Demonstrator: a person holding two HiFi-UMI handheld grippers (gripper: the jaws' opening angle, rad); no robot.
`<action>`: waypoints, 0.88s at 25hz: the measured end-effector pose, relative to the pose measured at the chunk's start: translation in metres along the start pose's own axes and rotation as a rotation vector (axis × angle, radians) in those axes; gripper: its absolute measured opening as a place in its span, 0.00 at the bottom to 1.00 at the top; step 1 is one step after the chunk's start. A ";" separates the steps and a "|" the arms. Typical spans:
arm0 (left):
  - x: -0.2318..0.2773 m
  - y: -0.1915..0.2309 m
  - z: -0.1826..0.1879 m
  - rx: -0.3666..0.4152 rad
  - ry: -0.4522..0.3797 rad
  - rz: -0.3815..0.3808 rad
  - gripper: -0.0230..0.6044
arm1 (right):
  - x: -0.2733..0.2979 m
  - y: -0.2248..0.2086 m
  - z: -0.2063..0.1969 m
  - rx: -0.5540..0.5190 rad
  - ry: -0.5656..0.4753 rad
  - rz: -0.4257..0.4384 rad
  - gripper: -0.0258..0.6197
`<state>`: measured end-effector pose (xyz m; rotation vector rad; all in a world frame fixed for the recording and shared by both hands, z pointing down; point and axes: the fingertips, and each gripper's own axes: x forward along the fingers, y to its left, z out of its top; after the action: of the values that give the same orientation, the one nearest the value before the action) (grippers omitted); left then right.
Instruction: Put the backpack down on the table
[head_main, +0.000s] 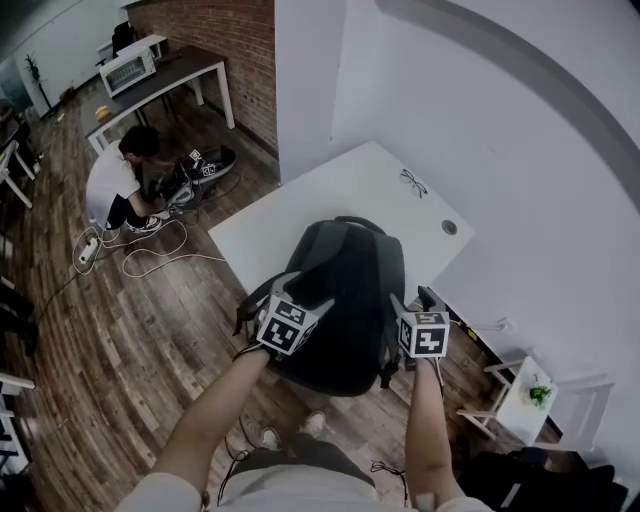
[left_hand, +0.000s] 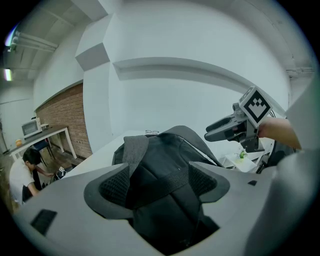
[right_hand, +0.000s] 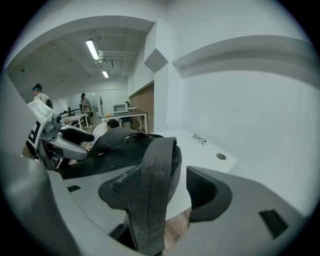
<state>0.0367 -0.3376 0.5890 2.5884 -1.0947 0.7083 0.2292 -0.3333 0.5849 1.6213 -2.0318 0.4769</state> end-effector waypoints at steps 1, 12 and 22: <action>0.001 -0.001 0.000 0.000 0.000 0.000 0.62 | -0.001 -0.001 0.000 -0.001 0.000 0.005 0.44; -0.006 0.000 0.015 -0.005 -0.073 0.077 0.61 | -0.016 0.014 0.006 -0.001 -0.040 0.018 0.43; -0.053 -0.001 0.031 -0.035 -0.167 0.149 0.12 | -0.057 0.036 0.028 -0.017 -0.159 -0.022 0.12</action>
<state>0.0158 -0.3174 0.5345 2.5951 -1.3484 0.5059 0.1997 -0.2954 0.5304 1.7184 -2.1232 0.3307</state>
